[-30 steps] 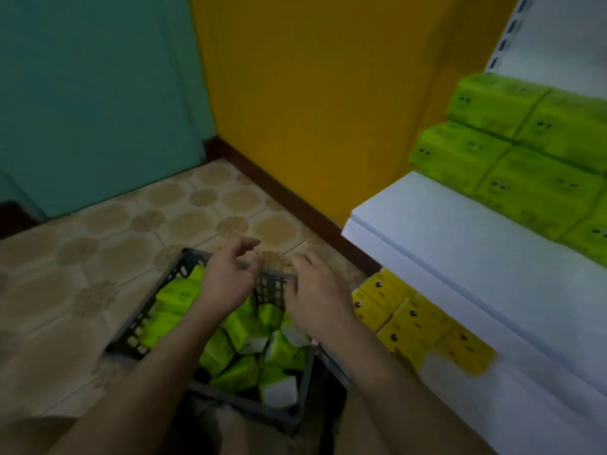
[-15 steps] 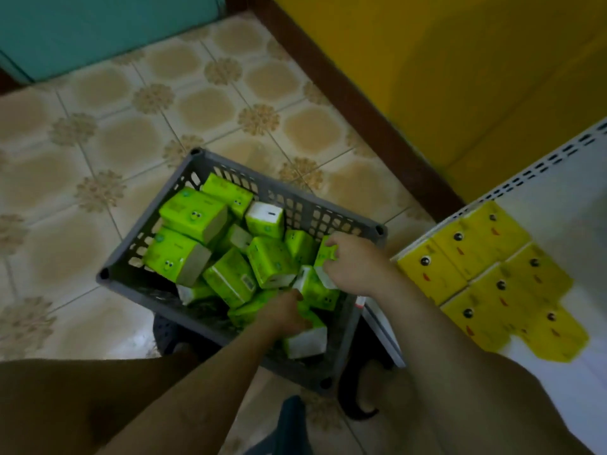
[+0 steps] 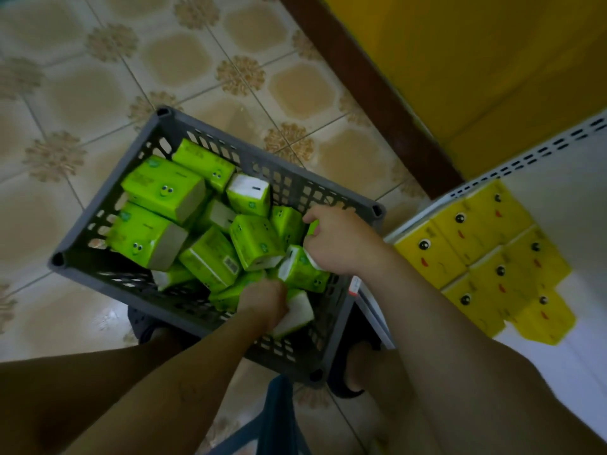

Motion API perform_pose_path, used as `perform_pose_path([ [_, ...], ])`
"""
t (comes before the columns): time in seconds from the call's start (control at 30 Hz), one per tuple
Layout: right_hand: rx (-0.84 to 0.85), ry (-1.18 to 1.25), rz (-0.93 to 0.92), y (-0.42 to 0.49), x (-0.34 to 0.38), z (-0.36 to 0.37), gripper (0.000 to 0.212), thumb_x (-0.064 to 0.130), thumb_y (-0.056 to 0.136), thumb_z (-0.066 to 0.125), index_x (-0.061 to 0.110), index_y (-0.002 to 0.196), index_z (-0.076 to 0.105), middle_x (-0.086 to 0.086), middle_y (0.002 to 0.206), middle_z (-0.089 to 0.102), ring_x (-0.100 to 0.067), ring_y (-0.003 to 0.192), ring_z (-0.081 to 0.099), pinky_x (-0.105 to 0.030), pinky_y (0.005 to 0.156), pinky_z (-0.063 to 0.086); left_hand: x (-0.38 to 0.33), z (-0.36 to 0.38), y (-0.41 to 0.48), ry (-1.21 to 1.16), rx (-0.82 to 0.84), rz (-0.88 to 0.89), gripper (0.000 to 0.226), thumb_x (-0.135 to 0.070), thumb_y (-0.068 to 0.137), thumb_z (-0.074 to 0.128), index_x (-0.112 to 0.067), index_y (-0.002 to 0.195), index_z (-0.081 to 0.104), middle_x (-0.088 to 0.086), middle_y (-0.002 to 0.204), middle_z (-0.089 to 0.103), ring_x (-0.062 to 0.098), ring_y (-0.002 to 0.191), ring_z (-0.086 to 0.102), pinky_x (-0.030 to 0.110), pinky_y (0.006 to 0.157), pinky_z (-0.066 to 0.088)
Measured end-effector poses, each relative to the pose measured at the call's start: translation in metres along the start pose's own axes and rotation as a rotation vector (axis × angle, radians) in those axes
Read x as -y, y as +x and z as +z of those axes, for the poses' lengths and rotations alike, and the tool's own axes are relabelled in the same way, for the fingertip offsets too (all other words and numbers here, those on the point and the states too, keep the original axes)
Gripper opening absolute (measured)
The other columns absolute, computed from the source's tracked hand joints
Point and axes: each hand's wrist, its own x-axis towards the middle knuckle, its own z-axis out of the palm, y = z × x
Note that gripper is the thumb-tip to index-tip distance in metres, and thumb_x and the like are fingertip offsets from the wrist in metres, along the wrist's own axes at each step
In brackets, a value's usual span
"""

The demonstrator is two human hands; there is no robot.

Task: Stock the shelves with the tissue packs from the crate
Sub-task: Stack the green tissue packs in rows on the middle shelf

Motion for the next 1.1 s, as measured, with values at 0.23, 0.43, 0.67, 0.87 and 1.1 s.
perform_pose_path([
  [0.23, -0.105, 0.277, 0.110, -0.036, 0.004, 0.003, 0.054, 0.047, 0.097, 0.049, 0.007, 0.133, 0.050, -0.021, 0.136, 0.051, -0.039, 0.111, 0.057, -0.049, 0.090, 0.052, 0.030, -0.110, -0.099, 0.172, -0.643, 0.563, 0.016, -0.033, 0.073, 0.053, -0.021, 0.065, 0.059, -0.004, 0.068, 0.060, 0.023, 0.069, 0.062, 0.027, 0.052, 0.042],
  [0.43, 0.090, 1.089, 0.149, -0.091, 0.000, 0.032, 0.042, 0.046, 0.092, 0.059, 0.019, 0.123, 0.059, -0.009, 0.111, 0.066, -0.029, 0.089, 0.066, -0.047, 0.078, 0.058, 0.036, -0.152, -0.184, 0.370, -0.948, 0.734, 0.011, -0.024, 0.081, 0.067, -0.025, 0.071, 0.061, -0.003, 0.075, 0.057, 0.024, 0.079, 0.055, 0.036, 0.061, 0.043],
  [0.67, -0.144, 1.422, -0.091, -0.153, 0.009, 0.038, 0.041, 0.012, 0.088, 0.066, 0.006, 0.126, 0.053, -0.020, 0.121, 0.059, -0.040, 0.107, 0.059, -0.047, 0.075, 0.059, 0.019, -0.151, -0.248, -0.257, -0.933, 0.270, 0.025, -0.042, 0.086, 0.067, -0.030, 0.108, 0.065, -0.008, 0.112, 0.054, 0.018, 0.091, 0.061, 0.036, 0.072, 0.052],
  [0.87, -0.228, 1.461, -0.226, -0.194, 0.013, 0.050, 0.049, 0.009, 0.086, 0.066, 0.013, 0.132, 0.051, -0.018, 0.126, 0.060, -0.040, 0.109, 0.061, -0.047, 0.073, 0.059, -0.028, -0.146, -0.297, -1.392, -0.559, 0.174, 0.037, -0.049, 0.087, 0.063, -0.033, 0.119, 0.052, -0.003, 0.115, 0.058, 0.018, 0.100, 0.062, 0.048, 0.083, 0.057],
  [1.1, -0.204, 1.089, -0.385, -0.262, 0.012, 0.032, 0.071, 0.041, 0.078, 0.075, 0.034, 0.138, 0.039, -0.006, 0.125, 0.064, -0.031, 0.103, 0.068, -0.047, 0.082, 0.055, -0.051, -0.185, -0.327, -1.454, -0.566, 0.389, 0.035, -0.016, 0.085, 0.073, -0.025, 0.116, 0.059, 0.001, 0.112, 0.066, 0.022, 0.091, 0.068, 0.037, 0.068, 0.058],
])
